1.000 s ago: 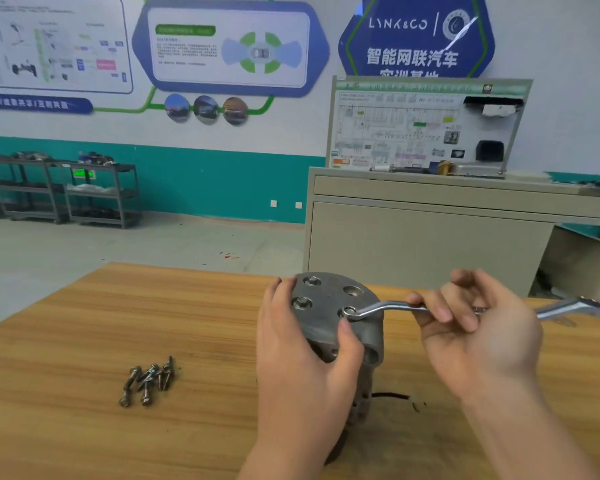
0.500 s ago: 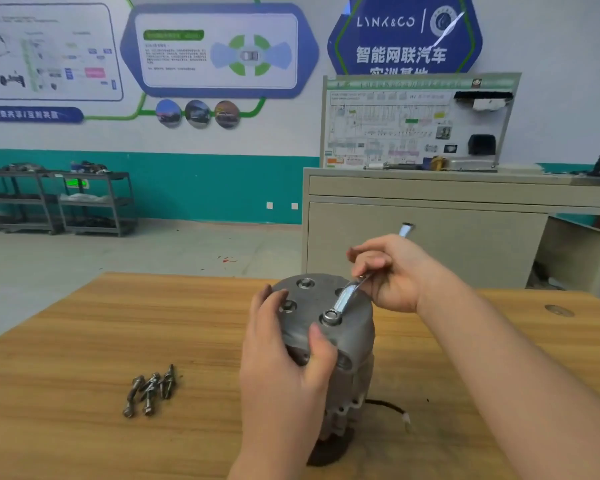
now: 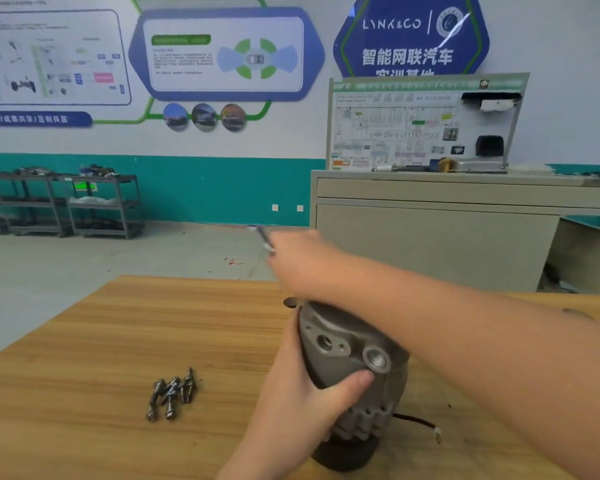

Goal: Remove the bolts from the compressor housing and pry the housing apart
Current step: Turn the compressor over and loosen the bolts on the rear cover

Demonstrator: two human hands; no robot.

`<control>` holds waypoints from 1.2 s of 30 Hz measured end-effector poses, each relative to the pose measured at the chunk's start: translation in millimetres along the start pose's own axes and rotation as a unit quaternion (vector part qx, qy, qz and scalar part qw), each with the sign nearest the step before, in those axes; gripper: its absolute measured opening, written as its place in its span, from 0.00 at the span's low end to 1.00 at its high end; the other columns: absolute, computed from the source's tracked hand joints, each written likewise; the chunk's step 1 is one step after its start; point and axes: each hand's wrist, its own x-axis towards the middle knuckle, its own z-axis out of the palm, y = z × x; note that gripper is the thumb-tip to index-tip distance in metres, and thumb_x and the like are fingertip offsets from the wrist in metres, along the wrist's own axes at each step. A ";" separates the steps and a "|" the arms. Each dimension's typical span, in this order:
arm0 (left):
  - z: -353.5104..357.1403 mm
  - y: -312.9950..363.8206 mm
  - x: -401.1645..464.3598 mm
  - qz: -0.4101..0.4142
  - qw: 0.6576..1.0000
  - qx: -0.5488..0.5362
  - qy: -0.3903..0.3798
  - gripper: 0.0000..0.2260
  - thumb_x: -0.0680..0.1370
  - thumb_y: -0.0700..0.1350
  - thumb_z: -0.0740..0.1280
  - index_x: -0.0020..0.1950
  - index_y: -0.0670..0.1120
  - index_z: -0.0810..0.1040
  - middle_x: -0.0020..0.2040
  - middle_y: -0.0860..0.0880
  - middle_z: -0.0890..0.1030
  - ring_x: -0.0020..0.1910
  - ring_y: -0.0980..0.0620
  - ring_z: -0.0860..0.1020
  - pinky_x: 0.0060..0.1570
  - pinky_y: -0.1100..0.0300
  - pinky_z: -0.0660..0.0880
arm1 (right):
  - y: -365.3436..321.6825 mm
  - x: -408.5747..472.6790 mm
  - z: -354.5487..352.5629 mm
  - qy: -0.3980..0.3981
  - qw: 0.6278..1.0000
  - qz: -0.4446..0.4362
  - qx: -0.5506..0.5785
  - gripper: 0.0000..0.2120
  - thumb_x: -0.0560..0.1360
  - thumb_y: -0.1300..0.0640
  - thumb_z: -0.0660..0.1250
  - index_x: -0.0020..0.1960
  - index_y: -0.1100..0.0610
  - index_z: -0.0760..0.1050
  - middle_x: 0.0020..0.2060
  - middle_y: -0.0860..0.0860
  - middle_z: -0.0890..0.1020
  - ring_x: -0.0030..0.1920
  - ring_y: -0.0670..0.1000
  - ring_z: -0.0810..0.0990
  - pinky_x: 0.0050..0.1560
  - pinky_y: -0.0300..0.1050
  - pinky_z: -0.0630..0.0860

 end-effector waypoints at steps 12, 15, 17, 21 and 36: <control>9.0 -0.5 -0.9 0.047 0.997 -0.063 0.024 0.33 0.63 0.57 0.79 0.62 0.74 0.68 0.61 0.65 0.79 0.61 0.66 0.77 0.55 0.73 0.72 | 43.3 -171.2 47.0 0.365 0.814 -0.224 0.392 0.24 0.81 0.45 0.58 0.31 0.55 0.76 0.36 0.47 0.82 0.46 0.47 0.82 0.52 0.39 0.75; 5.3 -5.0 -5.4 0.032 0.994 -0.099 0.034 0.38 0.60 0.63 0.80 0.64 0.75 0.66 0.65 0.64 0.76 0.64 0.61 0.75 0.63 0.57 0.74 | 72.1 -188.1 54.2 0.396 0.672 -0.070 0.621 0.23 0.79 0.44 0.59 0.34 0.55 0.80 0.40 0.57 0.85 0.50 0.58 0.84 0.51 0.46 0.80; 2.2 -9.6 -7.1 0.013 0.993 -0.112 0.032 0.36 0.59 0.66 0.78 0.63 0.77 0.65 0.65 0.68 0.75 0.64 0.64 0.74 0.63 0.59 0.74 | 88.2 -179.5 45.6 0.333 0.580 0.020 0.743 0.20 0.78 0.50 0.59 0.35 0.59 0.82 0.41 0.62 0.84 0.48 0.60 0.84 0.43 0.49 0.82; -0.3 -14.8 -9.7 -0.005 0.992 -0.128 0.006 0.37 0.63 0.59 0.78 0.64 0.79 0.62 0.64 0.72 0.73 0.65 0.65 0.73 0.59 0.65 0.76 | 118.2 -134.1 25.7 0.220 0.561 0.253 0.757 0.15 0.82 0.55 0.58 0.41 0.60 0.74 0.28 0.55 0.79 0.25 0.50 0.77 0.21 0.38 0.72; -6.4 -28.0 -3.5 0.030 0.992 -0.120 -0.026 0.40 0.69 0.53 0.76 0.73 0.68 0.55 0.66 0.77 0.67 0.66 0.74 0.67 0.56 0.78 0.68 | -7.7 -10.1 -21.0 0.007 0.999 -0.001 0.038 0.14 0.76 0.50 0.66 0.34 0.56 0.72 0.29 0.50 0.72 0.29 0.49 0.69 0.27 0.41 0.63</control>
